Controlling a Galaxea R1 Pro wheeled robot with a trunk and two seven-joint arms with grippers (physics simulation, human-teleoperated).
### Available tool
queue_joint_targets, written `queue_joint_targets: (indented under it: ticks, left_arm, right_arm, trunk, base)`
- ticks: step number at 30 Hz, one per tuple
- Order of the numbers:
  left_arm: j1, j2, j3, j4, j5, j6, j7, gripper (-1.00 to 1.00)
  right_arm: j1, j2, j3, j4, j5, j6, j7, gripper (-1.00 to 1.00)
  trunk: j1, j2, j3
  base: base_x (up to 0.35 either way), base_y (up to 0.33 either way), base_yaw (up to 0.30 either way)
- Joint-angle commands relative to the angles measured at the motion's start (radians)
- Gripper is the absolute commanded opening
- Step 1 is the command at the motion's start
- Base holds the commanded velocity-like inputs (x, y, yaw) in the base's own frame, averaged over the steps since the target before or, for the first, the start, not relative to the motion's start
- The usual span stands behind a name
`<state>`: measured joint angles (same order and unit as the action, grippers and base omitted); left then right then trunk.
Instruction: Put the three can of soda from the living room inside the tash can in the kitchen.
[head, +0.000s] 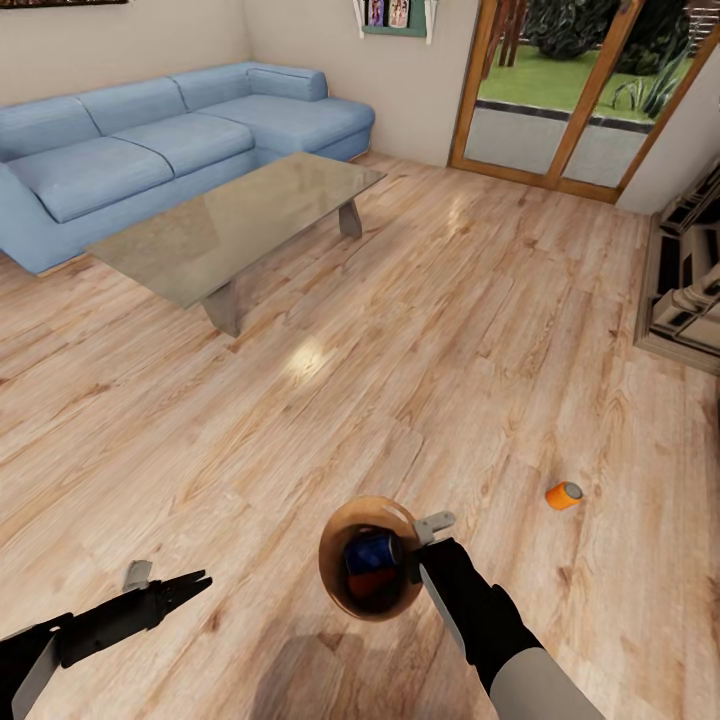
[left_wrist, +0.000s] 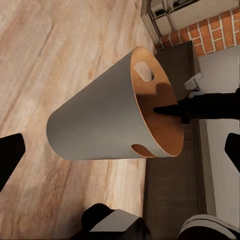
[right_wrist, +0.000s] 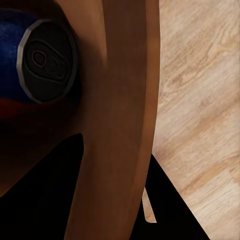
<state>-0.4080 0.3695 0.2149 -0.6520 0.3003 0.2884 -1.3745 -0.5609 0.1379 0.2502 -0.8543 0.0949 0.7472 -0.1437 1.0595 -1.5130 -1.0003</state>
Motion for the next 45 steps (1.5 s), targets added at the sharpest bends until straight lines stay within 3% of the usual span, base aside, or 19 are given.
queue_joint_targets:
  ticks: [1, 45]
  left_arm:
    - [0.000, -0.001, 0.000, 0.000, 0.000, 0.000, 0.003, 1.00]
    - [0.000, -0.003, 0.000, 0.001, 0.000, 0.000, 0.008, 1.00]
  right_arm:
    - [0.000, 0.000, 0.000, 0.000, -0.009, -0.001, 0.001, -1.00]
    - [0.001, 0.000, 0.000, 0.000, -0.009, -0.002, 0.001, -1.00]
  trunk:
    - [0.000, 0.000, 0.002]
    - [0.000, 0.000, 0.073]
  base:
    - [0.000, 0.000, 0.000]
    - [0.000, 0.000, 0.000]
